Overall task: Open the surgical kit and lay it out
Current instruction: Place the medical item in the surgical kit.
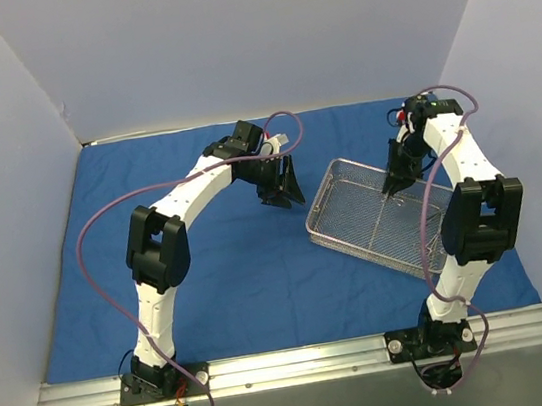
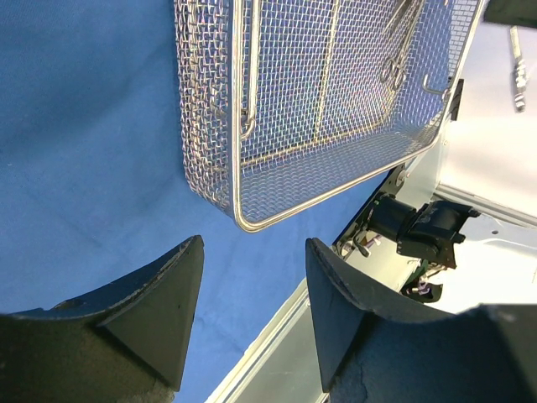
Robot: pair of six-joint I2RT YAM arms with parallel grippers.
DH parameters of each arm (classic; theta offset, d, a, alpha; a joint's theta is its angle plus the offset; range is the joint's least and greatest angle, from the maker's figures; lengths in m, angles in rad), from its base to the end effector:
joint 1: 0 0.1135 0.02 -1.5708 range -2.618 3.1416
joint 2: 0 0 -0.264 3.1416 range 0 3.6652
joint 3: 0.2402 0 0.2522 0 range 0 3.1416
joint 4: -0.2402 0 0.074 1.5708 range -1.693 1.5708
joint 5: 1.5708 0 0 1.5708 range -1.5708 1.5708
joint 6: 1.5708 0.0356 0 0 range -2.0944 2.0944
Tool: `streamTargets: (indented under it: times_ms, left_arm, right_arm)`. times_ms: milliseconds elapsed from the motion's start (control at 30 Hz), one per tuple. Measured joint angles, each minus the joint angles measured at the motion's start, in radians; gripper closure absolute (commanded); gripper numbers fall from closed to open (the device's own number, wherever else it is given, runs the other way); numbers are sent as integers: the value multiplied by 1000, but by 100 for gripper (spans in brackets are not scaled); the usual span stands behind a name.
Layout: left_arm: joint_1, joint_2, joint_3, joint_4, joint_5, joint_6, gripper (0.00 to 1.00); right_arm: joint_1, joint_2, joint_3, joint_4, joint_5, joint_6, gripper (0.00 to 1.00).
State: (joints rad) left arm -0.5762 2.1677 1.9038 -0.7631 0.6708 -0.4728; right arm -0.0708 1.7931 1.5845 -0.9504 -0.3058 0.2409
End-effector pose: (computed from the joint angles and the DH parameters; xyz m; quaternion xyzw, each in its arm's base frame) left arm 0.3848 -0.2764 0.2387 0.1353 0.9038 -0.4014 0.0607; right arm 0.3733 -0.0157 0.2800 0.1194 0.9606 0.1657 0.1887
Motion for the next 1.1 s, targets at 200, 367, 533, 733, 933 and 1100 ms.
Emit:
streamTargets:
  times_ms: [200,367,533,733,933,1100]
  left_arm:
    - [1,-4,0,4,0,-5,40]
    - [2,-5,0,5,1,-12,40]
    - [2,-7,0,7,7,-13,40]
    - [2,-8,0,11,16,-14,38]
    - [4,-16,-19,50,64,-24,30]
    - [22,-71,-113,220,177,-129,27]
  right_arm:
    - [3,0,-74,-3,-7,-1,100]
    - [25,-14,-150,10,-32,0,100]
    - [88,-72,-304,16,-69,17,100]
    - [117,-98,-251,17,-100,50,100]
    - [116,-102,-187,60,-98,88,100]
    - [144,-105,-147,187,-52,159,100]
